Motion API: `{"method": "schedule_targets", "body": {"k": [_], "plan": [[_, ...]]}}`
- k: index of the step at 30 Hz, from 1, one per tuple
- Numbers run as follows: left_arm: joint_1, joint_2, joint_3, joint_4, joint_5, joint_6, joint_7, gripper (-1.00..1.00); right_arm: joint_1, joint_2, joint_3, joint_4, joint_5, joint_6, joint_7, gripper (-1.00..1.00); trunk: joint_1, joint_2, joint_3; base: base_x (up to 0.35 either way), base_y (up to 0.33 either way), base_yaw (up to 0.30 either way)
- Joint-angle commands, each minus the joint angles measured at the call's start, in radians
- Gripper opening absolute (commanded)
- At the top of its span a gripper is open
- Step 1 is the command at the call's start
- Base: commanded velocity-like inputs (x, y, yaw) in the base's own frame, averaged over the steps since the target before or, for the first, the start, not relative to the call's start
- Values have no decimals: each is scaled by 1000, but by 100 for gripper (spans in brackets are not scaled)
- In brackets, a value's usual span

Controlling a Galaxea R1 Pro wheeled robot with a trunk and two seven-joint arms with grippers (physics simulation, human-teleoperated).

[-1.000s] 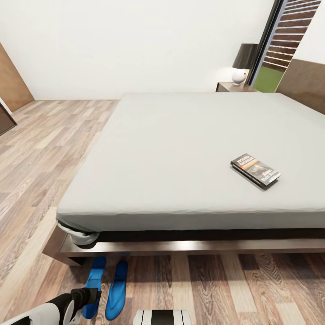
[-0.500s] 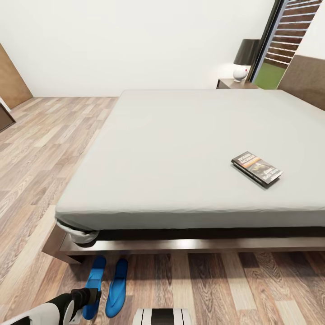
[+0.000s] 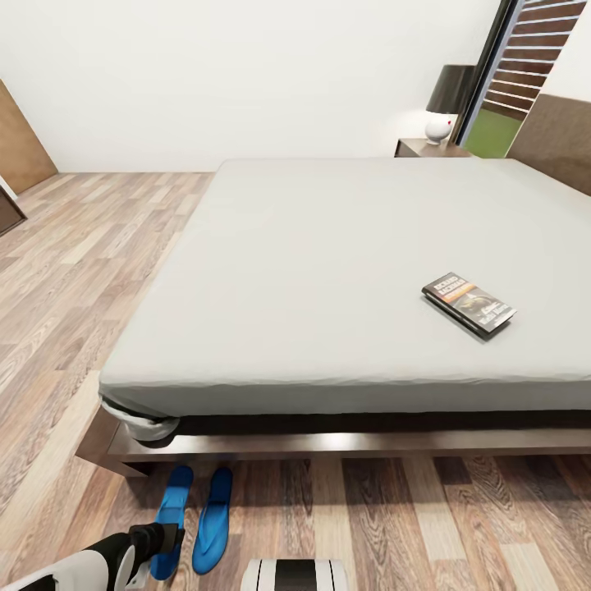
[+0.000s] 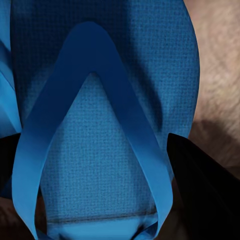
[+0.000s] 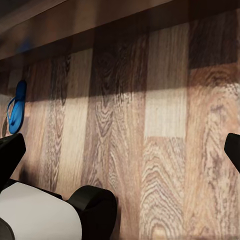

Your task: In the bedroom, move the book from the bed onto either nightstand, and place the two sandals side by side next to the bed.

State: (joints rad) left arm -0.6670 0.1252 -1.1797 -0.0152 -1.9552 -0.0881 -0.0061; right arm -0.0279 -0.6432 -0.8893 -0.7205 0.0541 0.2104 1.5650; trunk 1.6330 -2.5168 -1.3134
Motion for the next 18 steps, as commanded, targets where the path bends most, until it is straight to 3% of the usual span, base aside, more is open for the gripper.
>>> {"method": "schedule_targets", "body": {"k": [1, 18], "plan": [[-1, 1, 5, -2, -10, -4, -1, -100, -1, 0, -3, 0, 6, 11, 6, 100, 0, 0, -1, 0, 0, 0], [-18, 2, 5, -2, -10, -11, 0, -100, -1, 0, -3, -7, 6, 11, 6, 100, 2, -1, -16, 0, 0, 0]]}}
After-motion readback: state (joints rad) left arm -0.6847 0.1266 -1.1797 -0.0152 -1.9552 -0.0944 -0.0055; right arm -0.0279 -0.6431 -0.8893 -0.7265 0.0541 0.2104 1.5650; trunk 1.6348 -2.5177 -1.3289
